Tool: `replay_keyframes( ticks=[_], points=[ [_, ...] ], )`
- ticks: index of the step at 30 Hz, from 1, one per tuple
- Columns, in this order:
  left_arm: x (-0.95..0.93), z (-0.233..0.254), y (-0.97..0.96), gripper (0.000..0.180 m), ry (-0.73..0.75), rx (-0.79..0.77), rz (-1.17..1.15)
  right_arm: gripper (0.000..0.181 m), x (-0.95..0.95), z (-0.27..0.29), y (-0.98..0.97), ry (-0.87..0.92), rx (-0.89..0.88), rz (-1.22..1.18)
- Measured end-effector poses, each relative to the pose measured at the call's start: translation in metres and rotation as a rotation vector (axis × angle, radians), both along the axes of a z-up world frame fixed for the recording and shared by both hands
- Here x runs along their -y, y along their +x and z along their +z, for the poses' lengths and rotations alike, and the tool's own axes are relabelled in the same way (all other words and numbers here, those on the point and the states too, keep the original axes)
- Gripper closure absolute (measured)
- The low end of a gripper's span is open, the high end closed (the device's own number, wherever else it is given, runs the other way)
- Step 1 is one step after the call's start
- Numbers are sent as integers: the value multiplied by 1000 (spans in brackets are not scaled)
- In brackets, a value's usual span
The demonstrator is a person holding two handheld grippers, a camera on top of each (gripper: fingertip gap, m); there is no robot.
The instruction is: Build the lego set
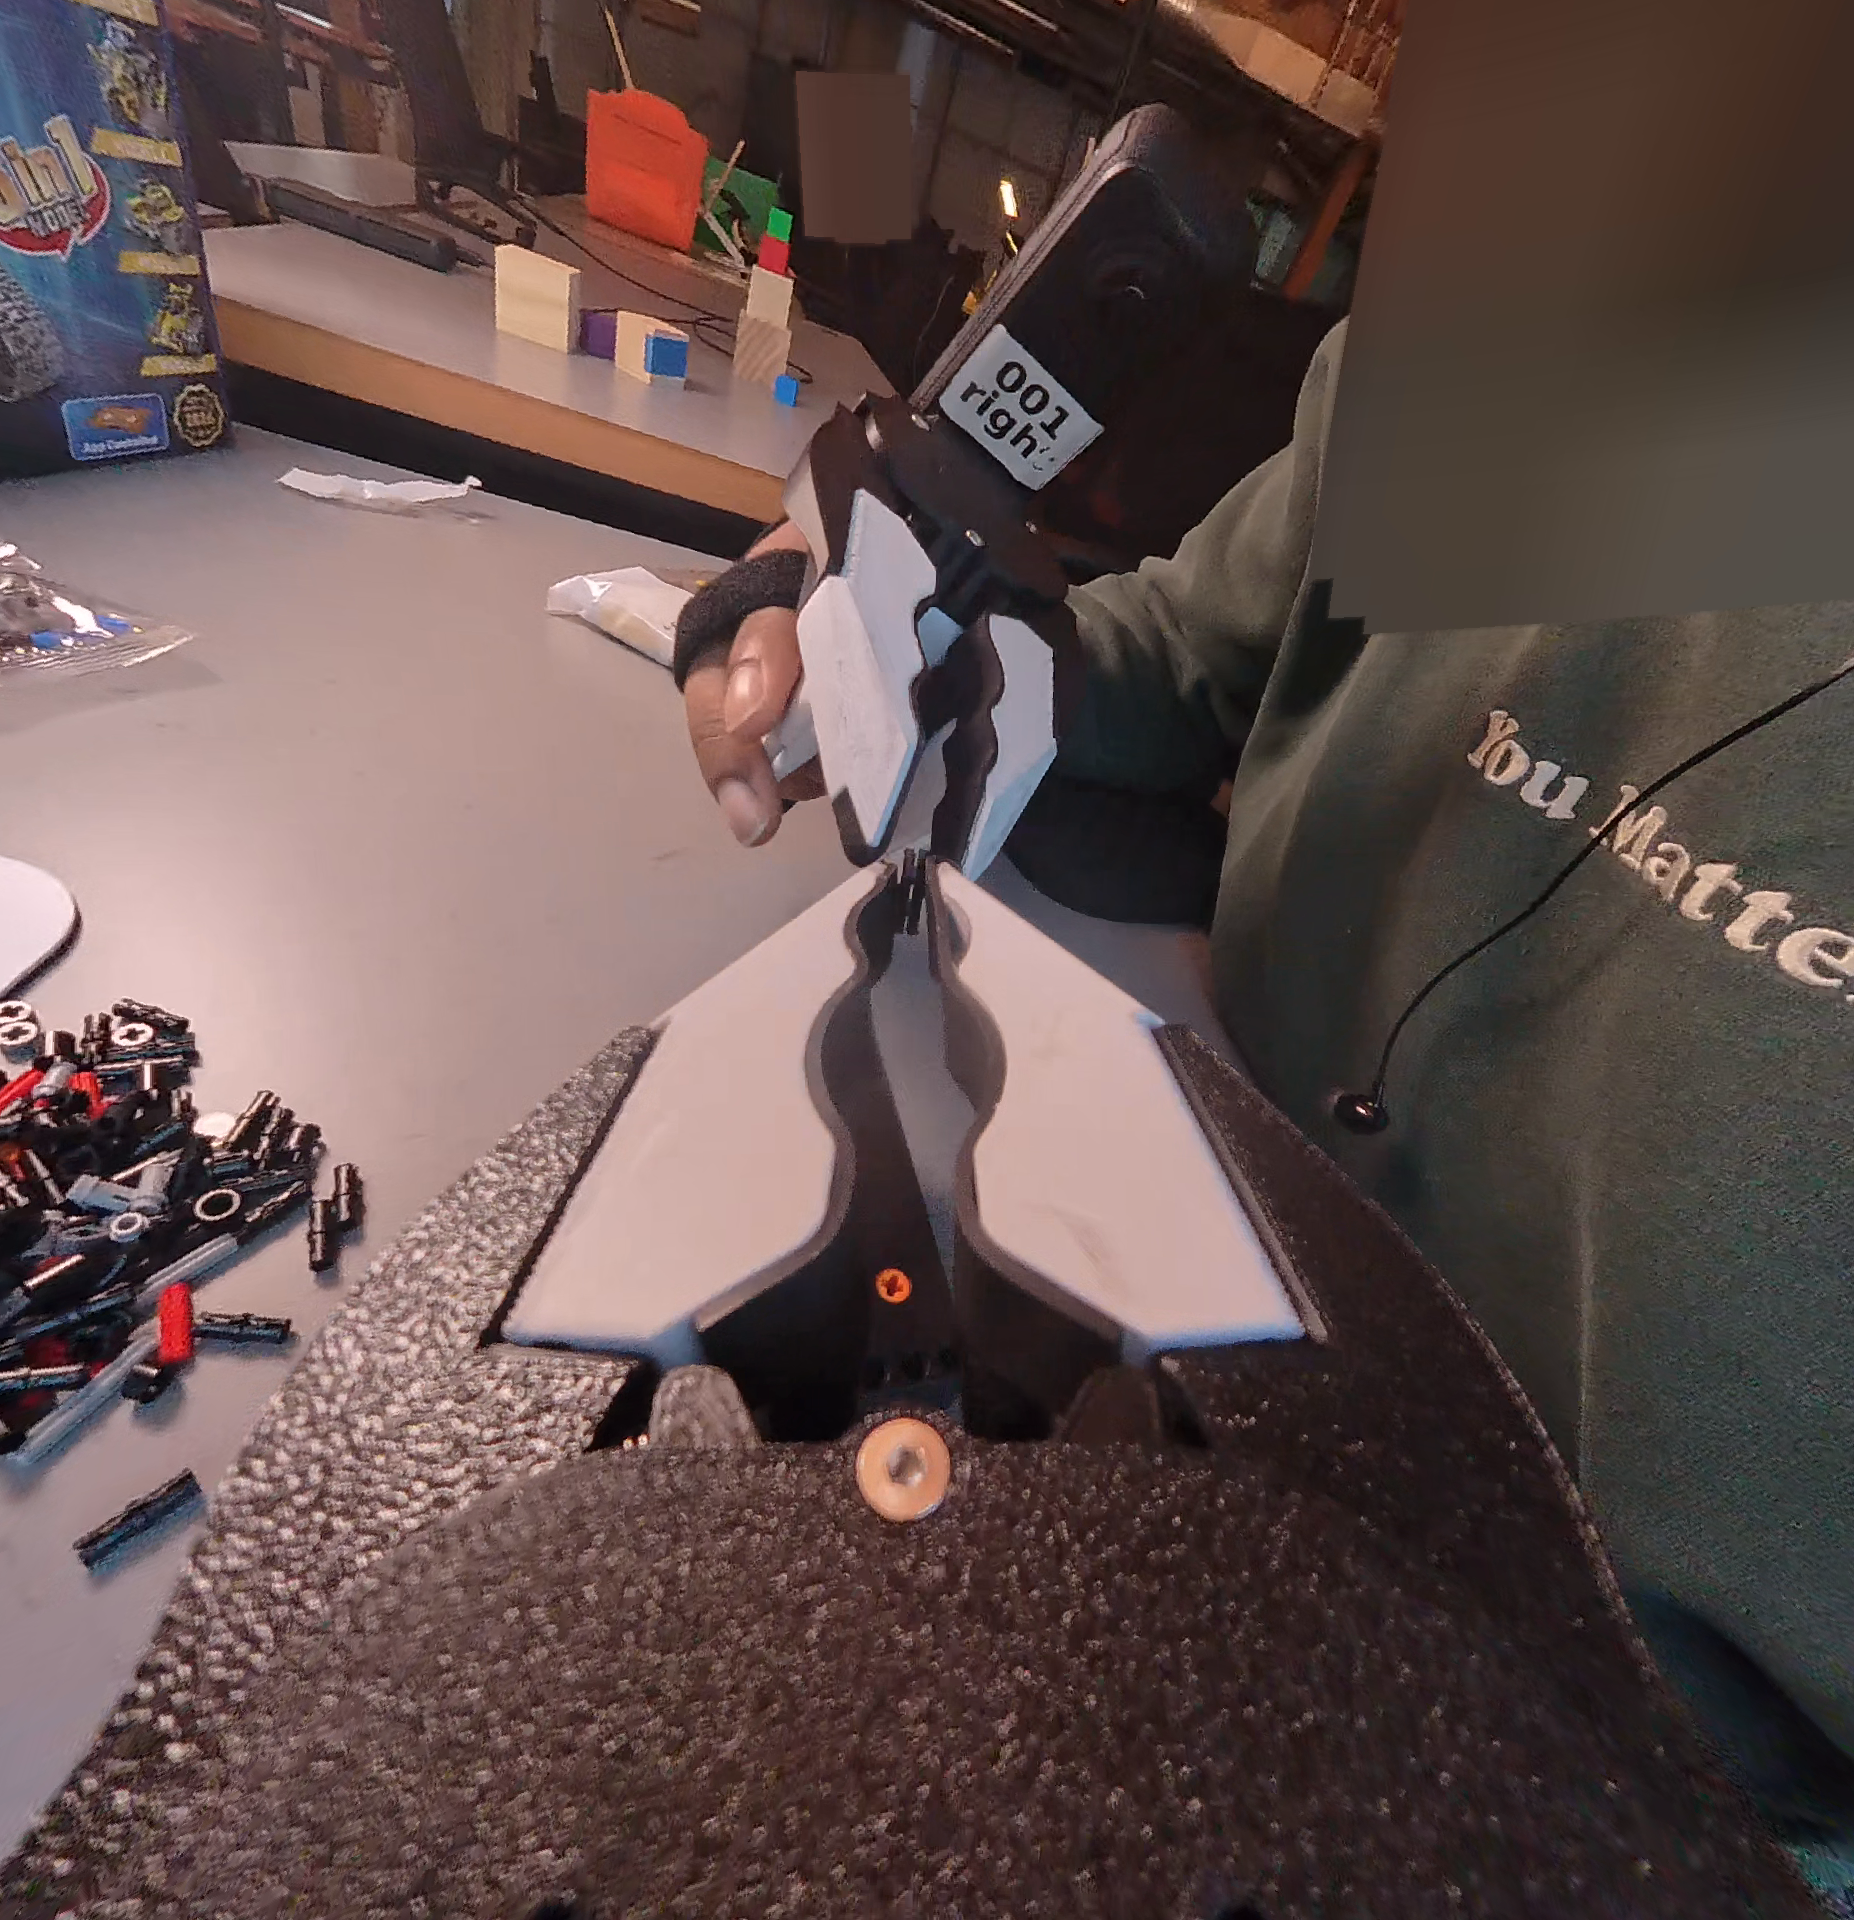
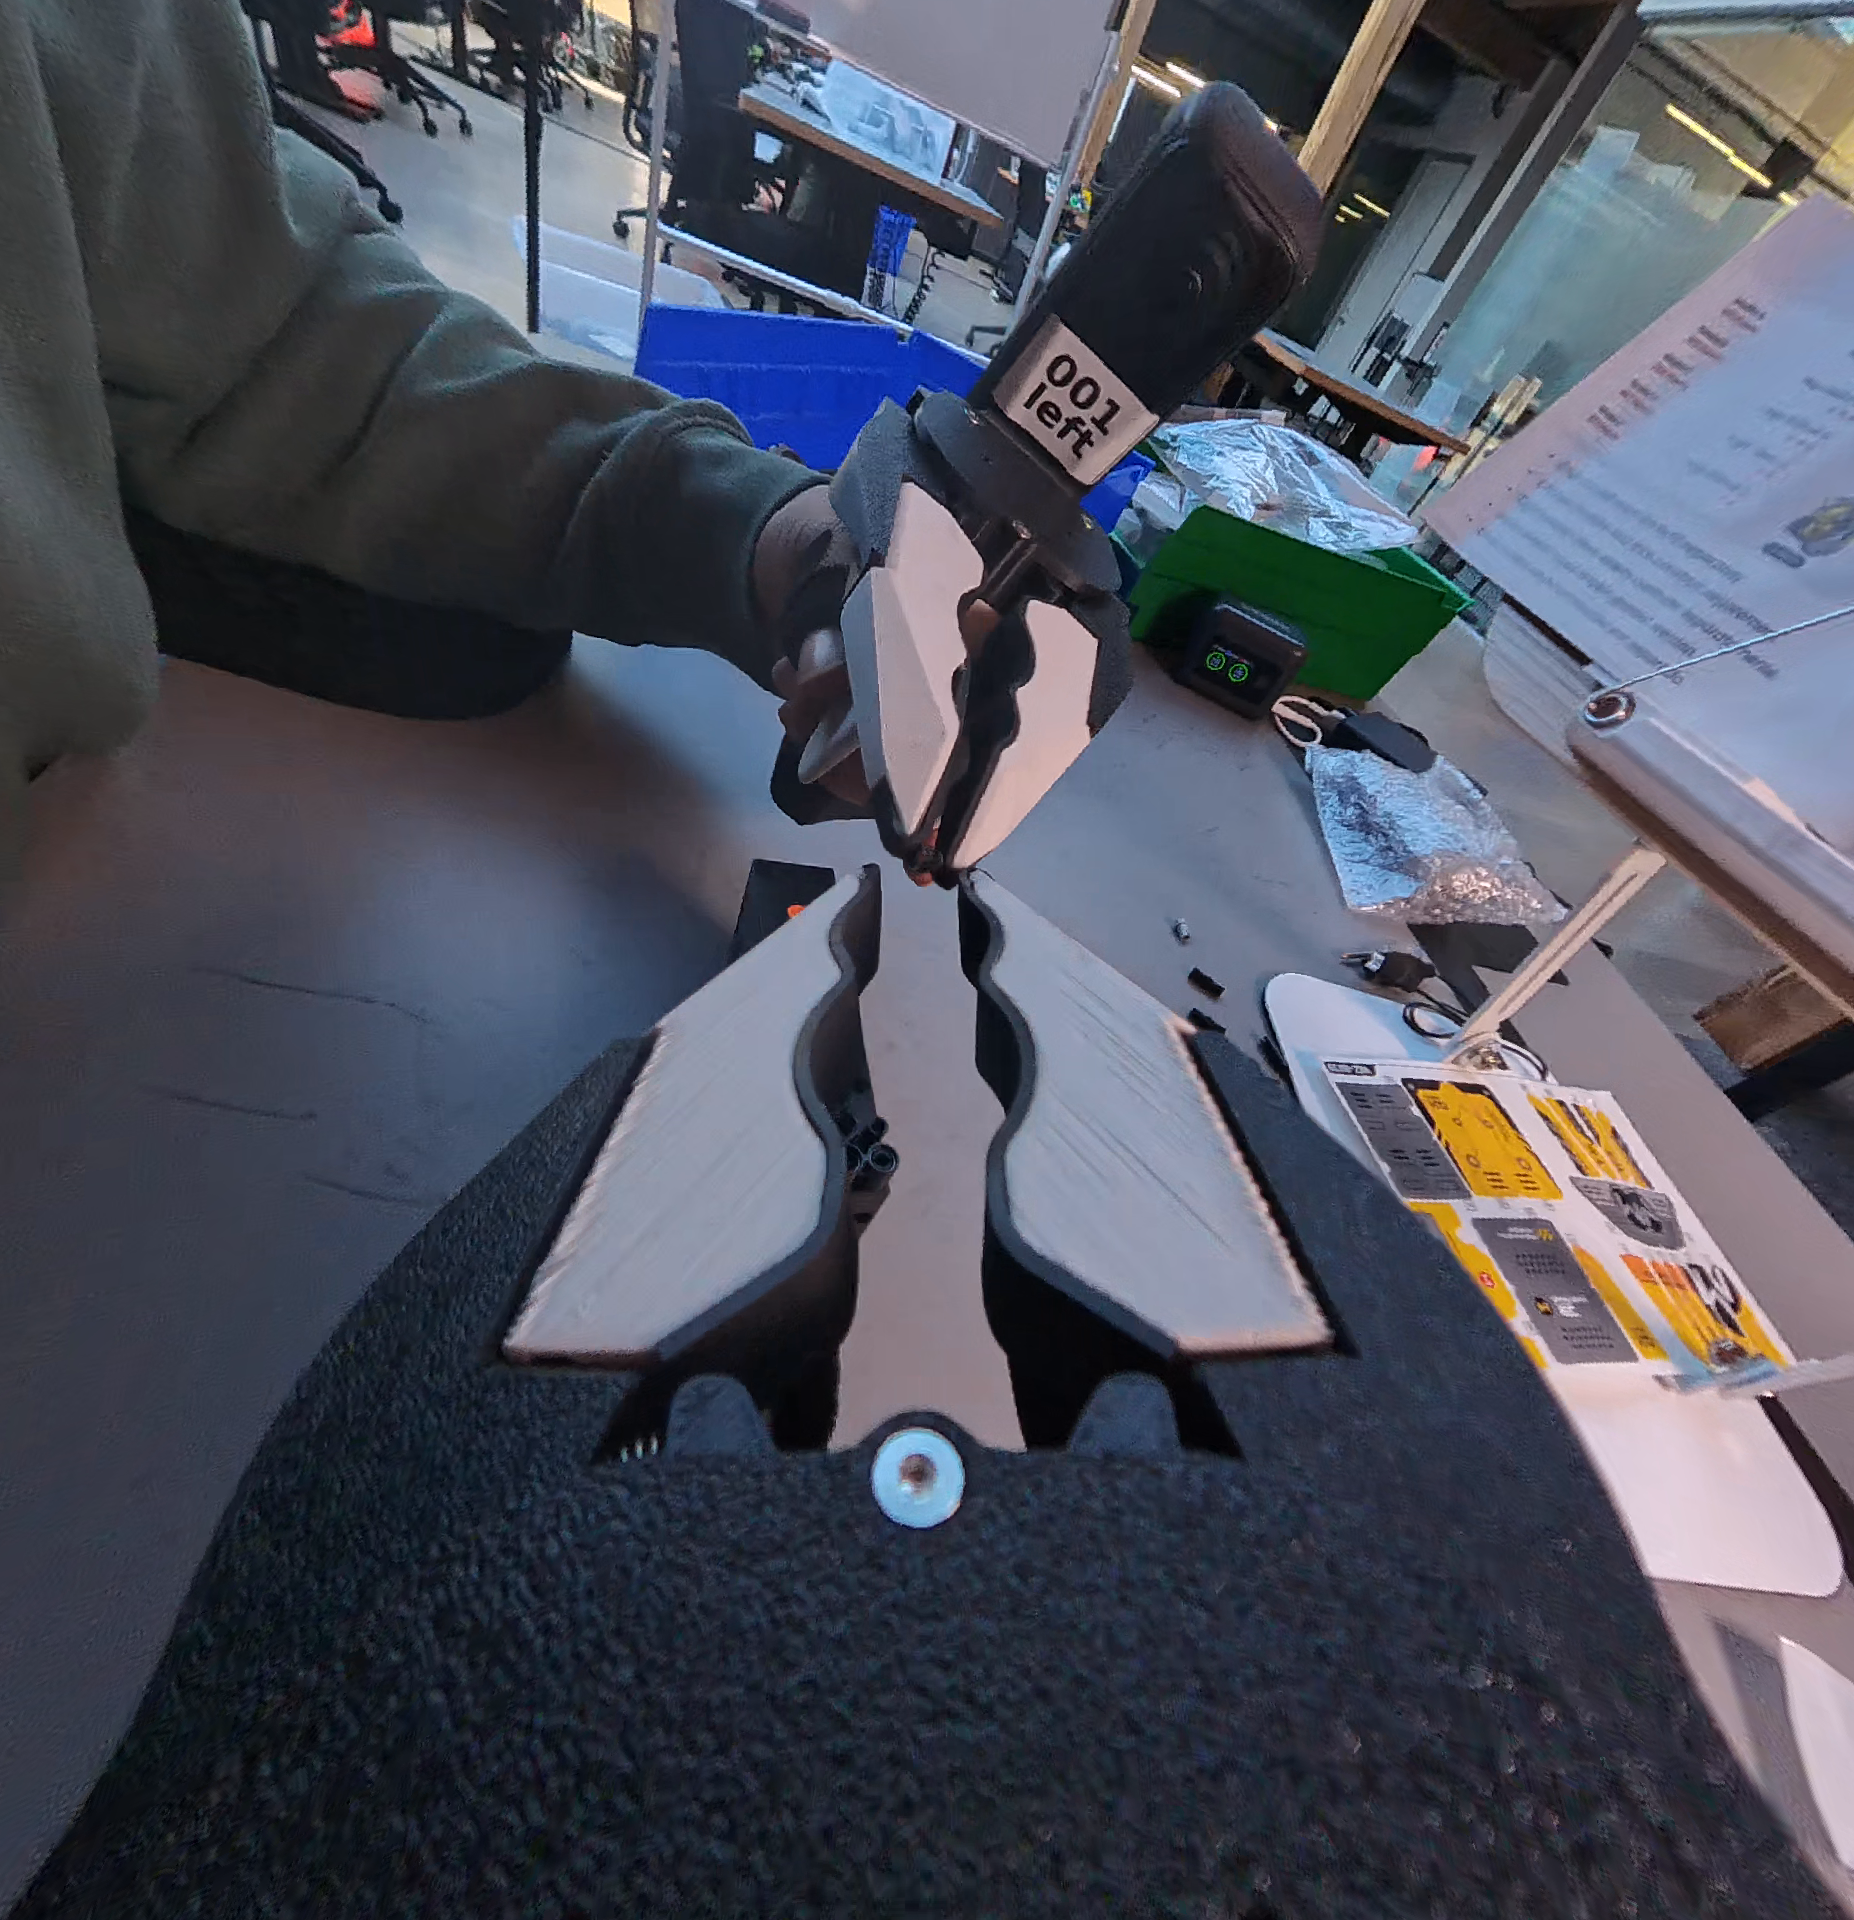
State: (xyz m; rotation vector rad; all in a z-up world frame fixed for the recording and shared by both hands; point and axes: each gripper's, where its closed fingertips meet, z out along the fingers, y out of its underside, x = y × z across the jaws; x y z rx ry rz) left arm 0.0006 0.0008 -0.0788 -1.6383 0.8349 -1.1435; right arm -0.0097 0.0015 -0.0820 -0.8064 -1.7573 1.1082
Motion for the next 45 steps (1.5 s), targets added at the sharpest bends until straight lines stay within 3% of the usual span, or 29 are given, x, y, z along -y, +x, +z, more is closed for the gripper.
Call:
replay_keyframes(
  ticks=[12, 21, 25, 31, 45],
  points=[
    [6, 1, 5, 175, -136, 63, -25, 175, 8, 4, 3, 217, -47, -7],
    [12, 26, -3, 169, -176, 251, -23, 179, 12, 23, 5, 104, -83, 8],
    [18, 25, -6, 163, -138, 182, 3, 179, 15, 31, 7, 59, -91, 19],
    [27, 29, 0, 175, -147, 202, -33, 179, 26, 34, 6, 66, -91, 48],
    [32, 28, 1, 176, -154, 209, -52, 177, 32, 32, 6, 81, -71, 60]
  ],
)
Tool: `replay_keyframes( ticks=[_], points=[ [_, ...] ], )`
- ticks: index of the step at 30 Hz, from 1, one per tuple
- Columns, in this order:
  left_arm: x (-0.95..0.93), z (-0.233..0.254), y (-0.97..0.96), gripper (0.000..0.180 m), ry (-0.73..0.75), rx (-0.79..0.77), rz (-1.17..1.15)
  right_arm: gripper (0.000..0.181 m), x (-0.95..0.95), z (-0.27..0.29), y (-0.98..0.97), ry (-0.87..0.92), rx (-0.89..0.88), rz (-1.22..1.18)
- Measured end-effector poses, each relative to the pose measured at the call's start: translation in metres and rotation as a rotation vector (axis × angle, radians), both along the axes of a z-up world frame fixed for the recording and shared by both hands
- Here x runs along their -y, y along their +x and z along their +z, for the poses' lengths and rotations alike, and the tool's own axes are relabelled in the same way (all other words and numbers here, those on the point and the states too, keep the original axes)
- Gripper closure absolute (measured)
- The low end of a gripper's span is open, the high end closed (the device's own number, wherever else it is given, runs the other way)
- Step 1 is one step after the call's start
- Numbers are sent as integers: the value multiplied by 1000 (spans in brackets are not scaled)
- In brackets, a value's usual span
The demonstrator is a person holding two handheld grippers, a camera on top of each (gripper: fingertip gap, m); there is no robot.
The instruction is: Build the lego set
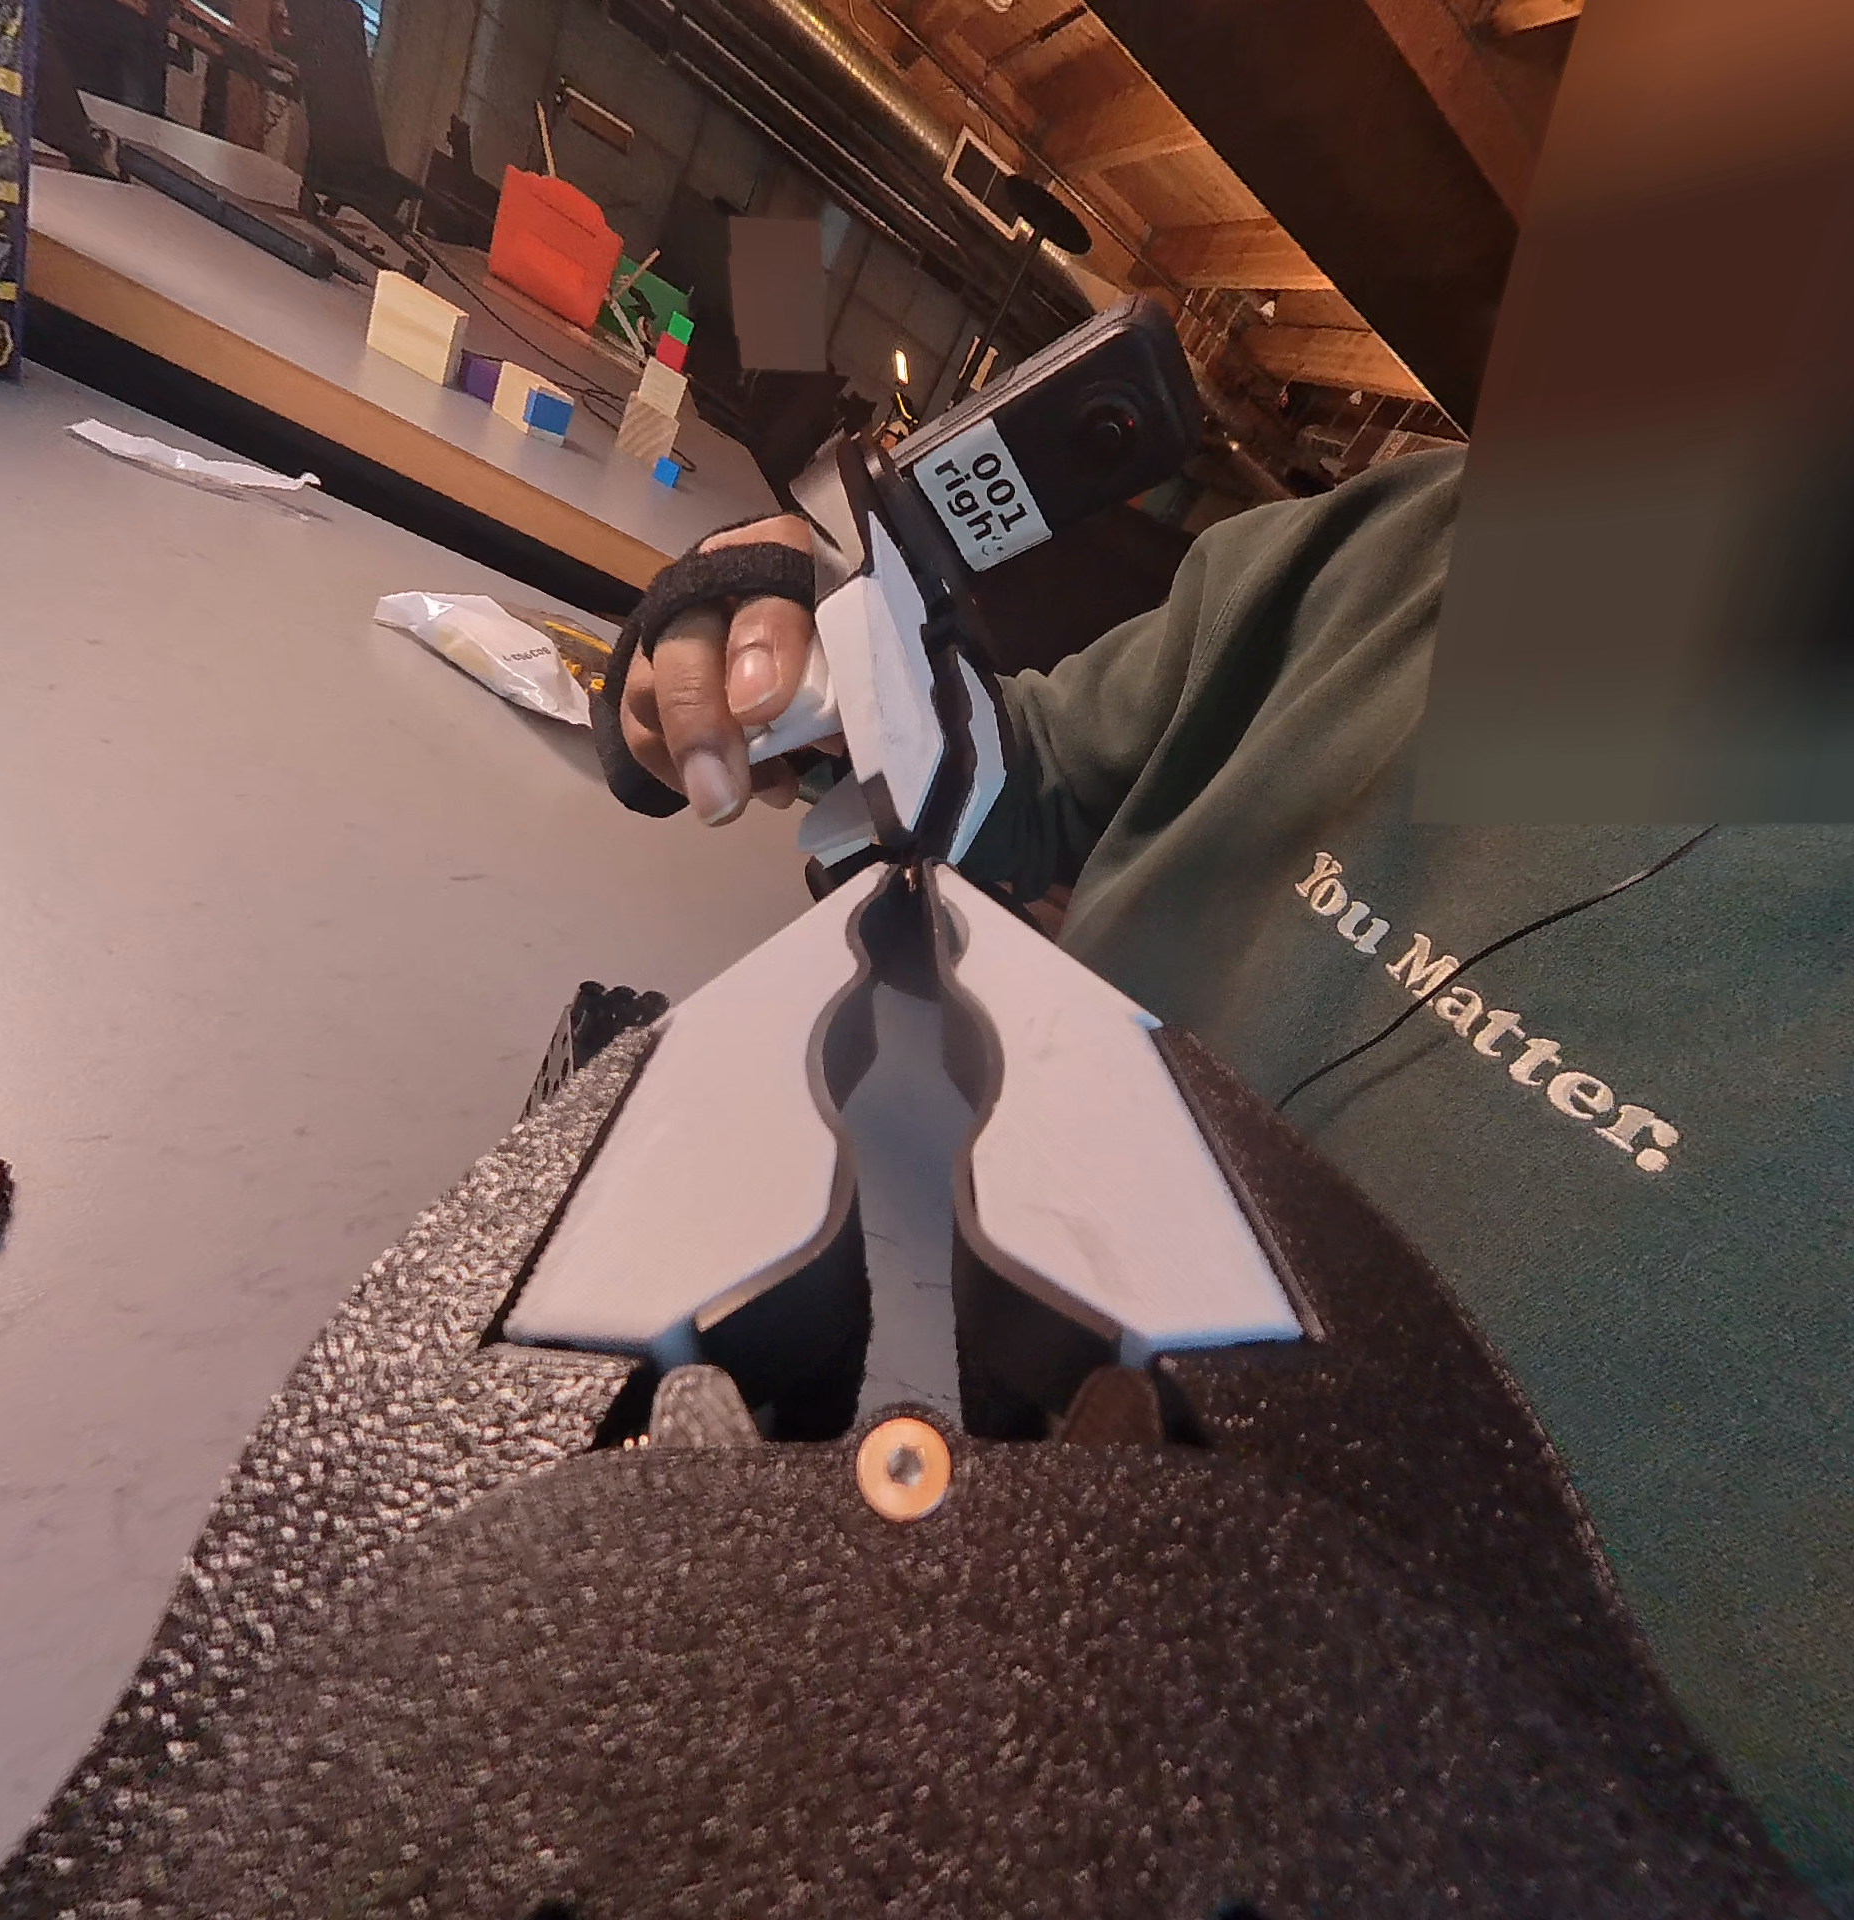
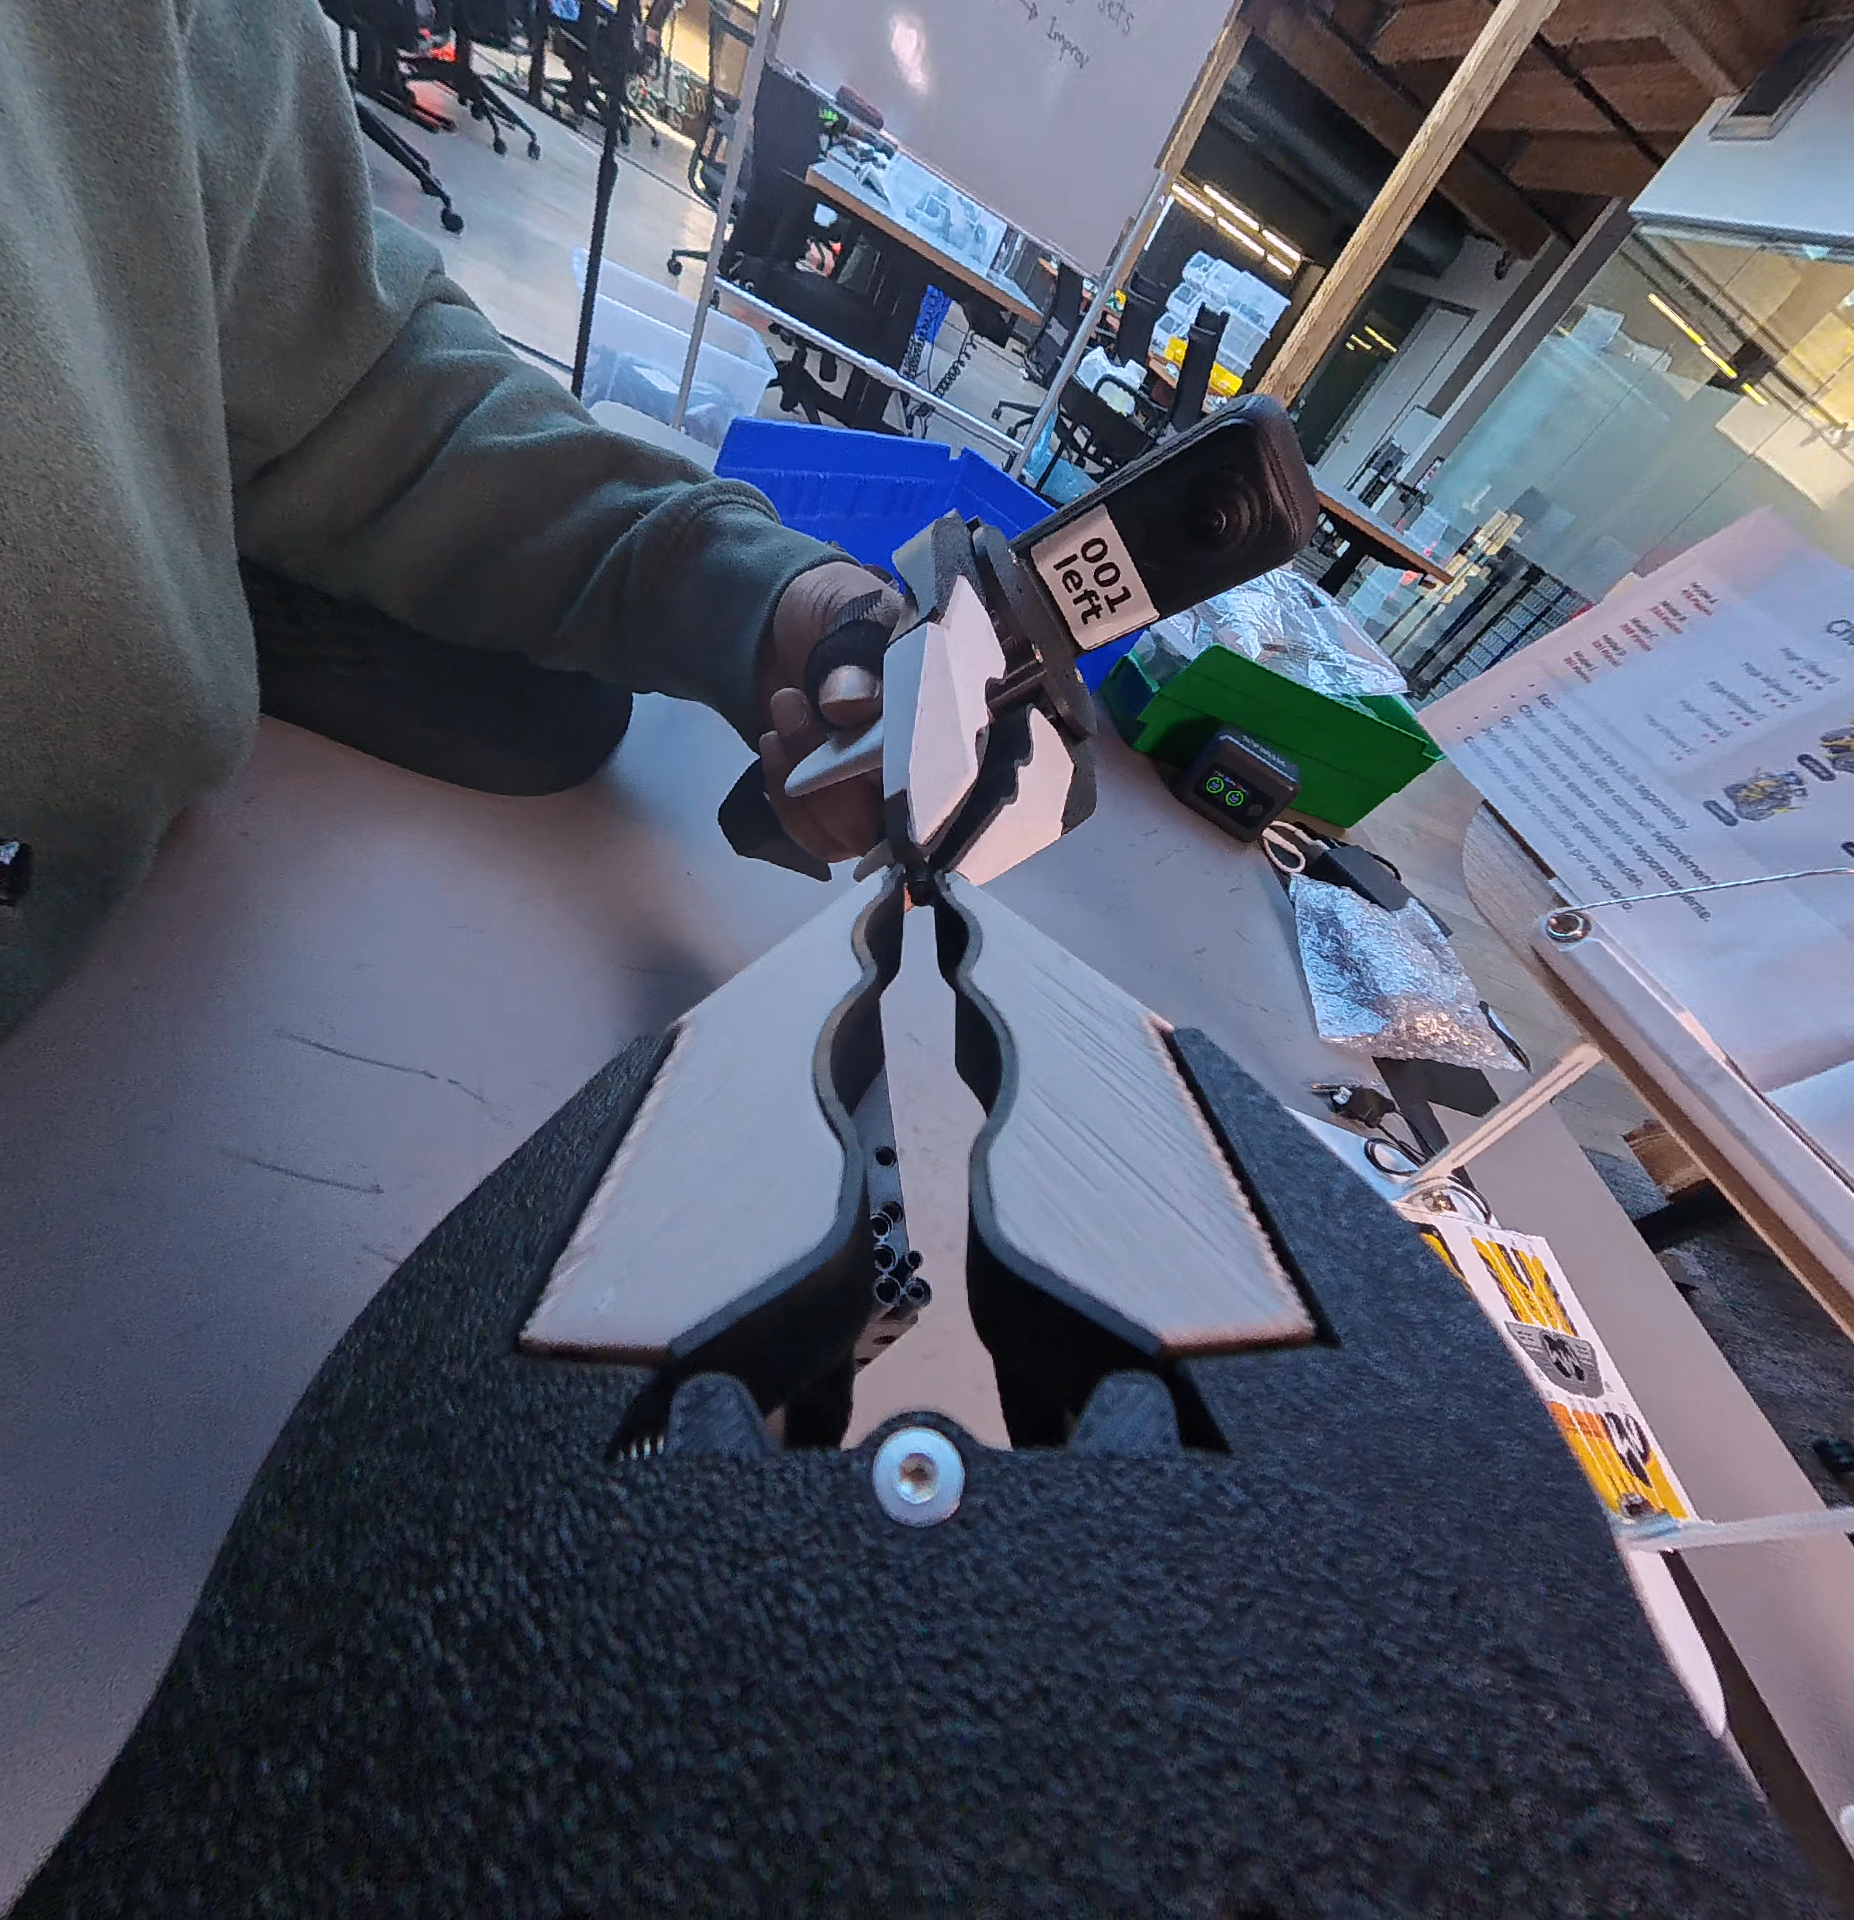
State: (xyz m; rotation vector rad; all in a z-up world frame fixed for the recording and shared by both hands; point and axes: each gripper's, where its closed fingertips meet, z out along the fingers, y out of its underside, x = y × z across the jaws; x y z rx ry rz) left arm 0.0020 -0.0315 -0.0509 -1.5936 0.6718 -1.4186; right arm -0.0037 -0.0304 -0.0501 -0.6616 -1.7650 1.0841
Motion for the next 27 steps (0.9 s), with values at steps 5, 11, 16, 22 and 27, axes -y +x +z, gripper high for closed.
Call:
replay_keyframes(
  ticks=[5, 11, 16, 22, 27],
  points=[
    [0, 0, 0, 176, 2, 5, -3, 178, 1, -2, -2, 6, 14, 2],
    [-10, -17, -5, 162, 39, -149, 100, 179, -13, -8, -3, -6, 115, -23],
    [-12, -68, -20, 133, 128, -549, 202, 178, -52, -42, 15, 23, 496, -33],
    [-12, -99, -28, 133, 161, -697, 239, 179, -43, -65, 15, 118, 767, 42],
    [-8, -110, -26, 141, 183, -741, 235, 179, -39, -81, 13, 203, 890, 70]
  ],
)
